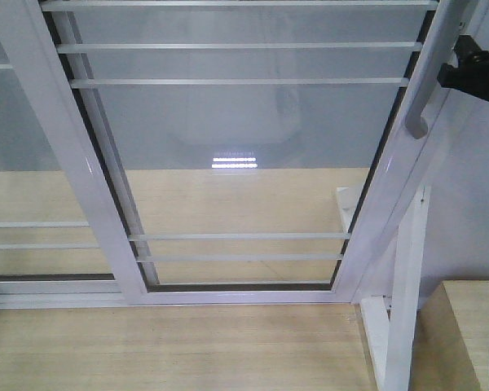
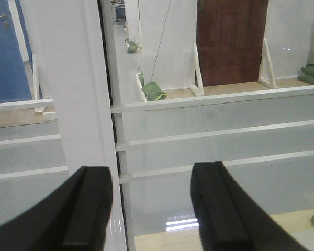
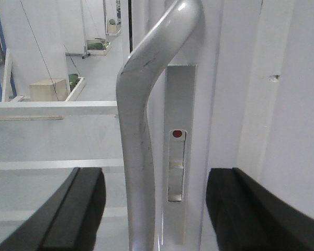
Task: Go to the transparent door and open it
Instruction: 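Reach the right gripper to the silver door handle and grasp it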
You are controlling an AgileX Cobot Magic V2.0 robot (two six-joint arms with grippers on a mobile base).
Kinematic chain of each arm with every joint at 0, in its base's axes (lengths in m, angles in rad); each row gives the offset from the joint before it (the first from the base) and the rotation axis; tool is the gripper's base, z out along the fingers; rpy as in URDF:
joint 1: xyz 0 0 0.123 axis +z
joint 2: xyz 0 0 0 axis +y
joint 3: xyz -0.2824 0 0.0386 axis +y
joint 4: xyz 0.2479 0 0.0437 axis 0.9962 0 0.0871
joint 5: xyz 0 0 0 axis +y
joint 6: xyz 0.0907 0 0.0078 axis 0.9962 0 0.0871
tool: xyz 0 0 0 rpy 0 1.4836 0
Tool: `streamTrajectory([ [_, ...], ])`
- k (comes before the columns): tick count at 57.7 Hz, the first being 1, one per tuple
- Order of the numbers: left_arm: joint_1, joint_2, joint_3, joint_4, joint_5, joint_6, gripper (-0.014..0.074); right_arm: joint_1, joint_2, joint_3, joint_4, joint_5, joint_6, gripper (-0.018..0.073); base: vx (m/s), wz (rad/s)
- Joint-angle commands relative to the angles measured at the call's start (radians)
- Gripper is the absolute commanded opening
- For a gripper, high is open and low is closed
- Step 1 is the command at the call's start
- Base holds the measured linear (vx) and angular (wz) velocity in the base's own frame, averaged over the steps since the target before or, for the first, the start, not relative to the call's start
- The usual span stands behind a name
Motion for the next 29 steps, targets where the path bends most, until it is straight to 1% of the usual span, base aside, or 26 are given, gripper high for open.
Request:
streamTrajectory([
  [1,-0.002,-0.004,-0.039,-0.007,-0.082,-0.001,0.0472,-0.007,-0.002,-0.037,-0.002,-0.142,0.034,0.0491,0.0,0.0],
  [17,-0.002,-0.004,-0.039,-0.007,-0.082,-0.001,0.0472,-0.007,0.082,-0.04,-0.002,-0.267,0.039,0.0491,0.0,0.0],
  [29,-0.002,-0.004,-0.039,-0.007,-0.082,-0.001,0.0472,-0.007,0.13,-0.1,-0.002,-0.27,0.04,0.0491,0.0,0.0],
])
